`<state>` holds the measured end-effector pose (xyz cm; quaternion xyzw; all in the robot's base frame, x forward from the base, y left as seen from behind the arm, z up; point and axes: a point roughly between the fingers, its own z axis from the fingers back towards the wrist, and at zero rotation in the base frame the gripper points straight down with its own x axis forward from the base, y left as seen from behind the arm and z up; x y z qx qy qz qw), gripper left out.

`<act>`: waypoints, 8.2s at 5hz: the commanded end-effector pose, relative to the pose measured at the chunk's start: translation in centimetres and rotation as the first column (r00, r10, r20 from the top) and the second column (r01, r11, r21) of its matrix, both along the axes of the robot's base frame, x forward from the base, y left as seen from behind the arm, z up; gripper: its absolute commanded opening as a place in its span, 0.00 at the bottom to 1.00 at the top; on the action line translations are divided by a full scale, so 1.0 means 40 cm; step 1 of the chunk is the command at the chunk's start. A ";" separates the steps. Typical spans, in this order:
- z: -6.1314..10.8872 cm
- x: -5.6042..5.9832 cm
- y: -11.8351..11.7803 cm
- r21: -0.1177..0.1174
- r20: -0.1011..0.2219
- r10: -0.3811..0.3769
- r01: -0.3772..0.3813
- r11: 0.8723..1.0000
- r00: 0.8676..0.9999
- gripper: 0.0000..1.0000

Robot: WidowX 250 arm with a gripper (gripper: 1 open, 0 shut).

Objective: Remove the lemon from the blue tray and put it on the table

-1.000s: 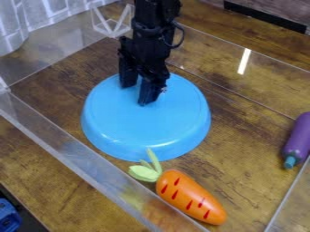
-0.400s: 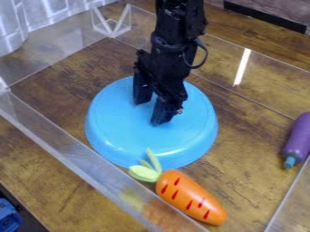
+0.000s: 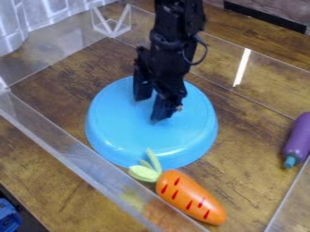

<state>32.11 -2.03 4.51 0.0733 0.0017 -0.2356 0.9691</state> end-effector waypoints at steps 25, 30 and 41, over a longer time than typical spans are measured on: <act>-0.117 -0.102 0.086 0.006 0.224 -0.214 0.218 0.976 0.951 1.00; -0.092 -0.135 0.031 -0.038 0.218 -0.051 0.061 0.997 0.975 1.00; -0.047 -0.040 0.089 -0.079 0.263 -0.144 0.170 0.982 0.954 1.00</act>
